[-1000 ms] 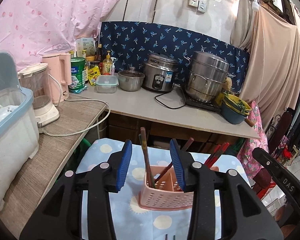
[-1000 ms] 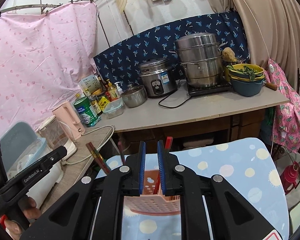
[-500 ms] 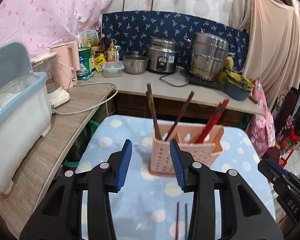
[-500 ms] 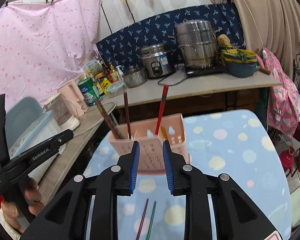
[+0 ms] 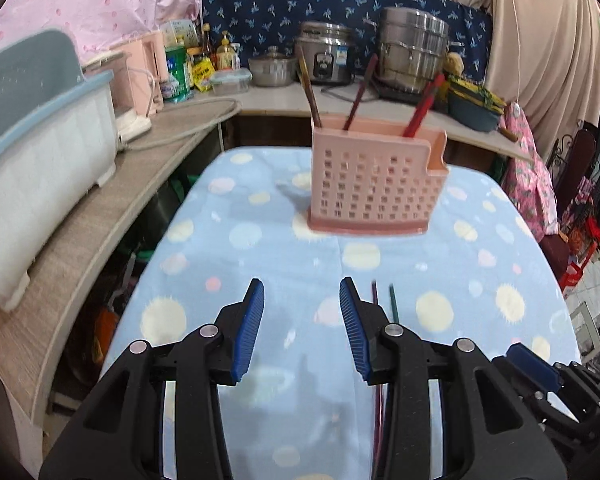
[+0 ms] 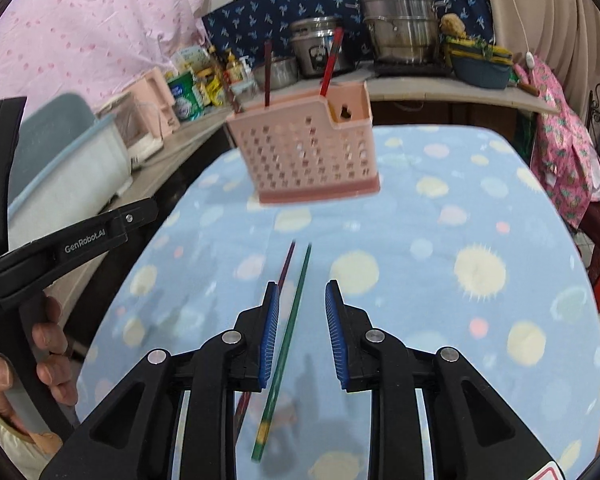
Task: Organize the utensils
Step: 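Move both open tools back down over the last two chopsticks, then grasp the green chopstick with right tool while left tool grasps the dark red one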
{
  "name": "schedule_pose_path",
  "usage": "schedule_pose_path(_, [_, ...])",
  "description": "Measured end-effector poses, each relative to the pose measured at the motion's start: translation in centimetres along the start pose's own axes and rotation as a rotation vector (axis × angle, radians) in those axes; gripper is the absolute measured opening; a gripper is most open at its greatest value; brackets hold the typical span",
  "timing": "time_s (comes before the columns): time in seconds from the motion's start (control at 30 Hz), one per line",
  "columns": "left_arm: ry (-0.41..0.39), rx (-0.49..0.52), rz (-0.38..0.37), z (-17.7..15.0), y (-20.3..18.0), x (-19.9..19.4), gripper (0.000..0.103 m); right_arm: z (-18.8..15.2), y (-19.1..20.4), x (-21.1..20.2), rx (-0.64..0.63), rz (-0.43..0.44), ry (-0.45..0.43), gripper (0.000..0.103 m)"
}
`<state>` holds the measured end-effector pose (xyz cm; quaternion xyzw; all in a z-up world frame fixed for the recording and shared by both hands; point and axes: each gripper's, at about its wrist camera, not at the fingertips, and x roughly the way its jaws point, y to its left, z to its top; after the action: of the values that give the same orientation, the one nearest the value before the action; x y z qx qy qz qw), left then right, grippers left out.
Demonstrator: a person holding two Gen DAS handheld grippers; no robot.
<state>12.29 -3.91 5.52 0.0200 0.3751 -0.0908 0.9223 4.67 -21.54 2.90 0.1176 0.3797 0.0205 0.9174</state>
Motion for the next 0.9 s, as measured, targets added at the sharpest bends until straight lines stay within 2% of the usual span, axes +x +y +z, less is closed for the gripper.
schedule_pose_path(0.3, [0.107,-0.005,-0.003,-6.4,1.2,1.0,0.038,-7.7,2.0,2.1,-0.037,0.008,0.145,0.024])
schedule_pose_path(0.47, [0.141,-0.010,-0.008,-8.5,1.7,1.0,0.038,-8.9,2.9,2.7,-0.053,0.005,0.169,0.024])
schedule_pose_path(0.73, [0.164,-0.002,-0.009,-9.7,1.8,1.2,0.038,-9.7,3.2,3.6,-0.054,-0.010,0.197,0.024])
schedule_pose_path(0.83, [0.168,0.004,-0.015,-9.9,1.5,1.2,0.038,-9.9,3.5,3.6,-0.075,-0.026,0.193,0.023])
schedule_pose_path(0.9, [0.167,0.011,-0.016,-10.0,1.3,1.1,0.038,-10.0,3.5,3.6,-0.085,-0.041,0.187,0.018])
